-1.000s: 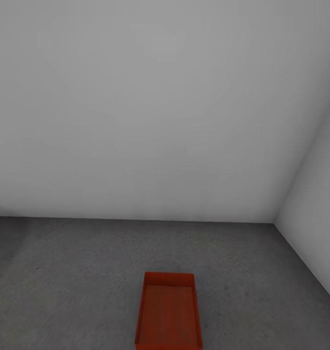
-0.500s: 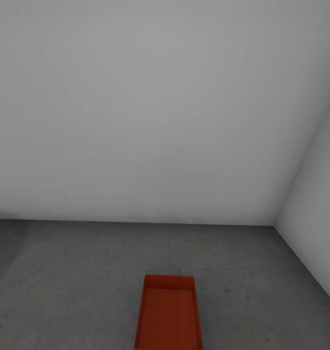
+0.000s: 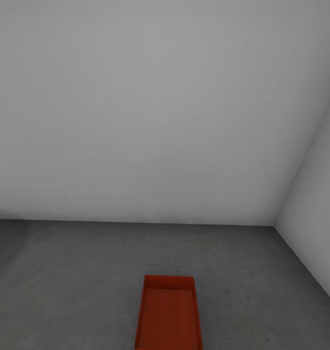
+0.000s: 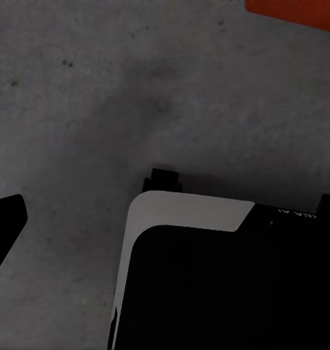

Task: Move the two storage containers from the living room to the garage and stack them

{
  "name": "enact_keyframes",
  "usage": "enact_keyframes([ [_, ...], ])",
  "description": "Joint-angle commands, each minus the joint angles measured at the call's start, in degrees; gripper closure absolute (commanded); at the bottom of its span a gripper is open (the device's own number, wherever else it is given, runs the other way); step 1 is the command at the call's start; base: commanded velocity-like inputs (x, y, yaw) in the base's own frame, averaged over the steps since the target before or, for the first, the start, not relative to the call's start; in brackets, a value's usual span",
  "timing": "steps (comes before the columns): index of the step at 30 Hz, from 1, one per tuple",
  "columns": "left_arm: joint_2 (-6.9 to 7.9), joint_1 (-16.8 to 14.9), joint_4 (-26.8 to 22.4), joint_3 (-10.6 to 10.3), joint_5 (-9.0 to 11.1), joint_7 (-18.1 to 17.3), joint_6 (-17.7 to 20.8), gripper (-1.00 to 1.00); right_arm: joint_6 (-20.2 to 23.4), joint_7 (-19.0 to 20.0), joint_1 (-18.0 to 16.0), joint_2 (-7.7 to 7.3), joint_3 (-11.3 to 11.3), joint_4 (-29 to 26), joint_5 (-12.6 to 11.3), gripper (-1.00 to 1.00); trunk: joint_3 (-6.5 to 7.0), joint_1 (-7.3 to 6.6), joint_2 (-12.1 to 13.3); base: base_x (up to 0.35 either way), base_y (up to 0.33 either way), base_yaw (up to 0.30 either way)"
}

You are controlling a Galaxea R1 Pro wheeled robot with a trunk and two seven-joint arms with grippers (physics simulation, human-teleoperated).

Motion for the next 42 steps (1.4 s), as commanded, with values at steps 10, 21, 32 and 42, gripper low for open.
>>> enact_keyframes([
  [10,0.0,-0.03,-0.03,-0.02,0.52,0.06,0.24,-1.0,-0.21,0.0,-0.07,0.3,0.46,0.17,-0.7,-1.0,-0.07,0.01,-0.05,0.0,0.0,-0.241],
  [21,0.0,-0.03,-0.03,-0.02,0.52,0.06,0.24,-1.0,-0.21,0.0,-0.07,0.3,0.46,0.17,-0.66,-1.0,-0.07,0.01,-0.05,0.0,0.0,-0.253],
  [32,0.0,-0.03,-0.03,-0.01,0.52,0.06,0.24,-1.0,-0.21,0.0,-0.07,0.3,0.46,0.17,-0.67,-1.0,-0.07,0.01,-0.05,0.0,0.0,-0.253],
  [42,0.0,-0.03,-0.03,-0.01,0.52,0.06,0.24,-1.0,-0.21,0.07,-0.07,0.3,0.46,0.17,-0.66,-1.0,-0.07,0.01,-0.05,0.0,0.0,-0.252],
])
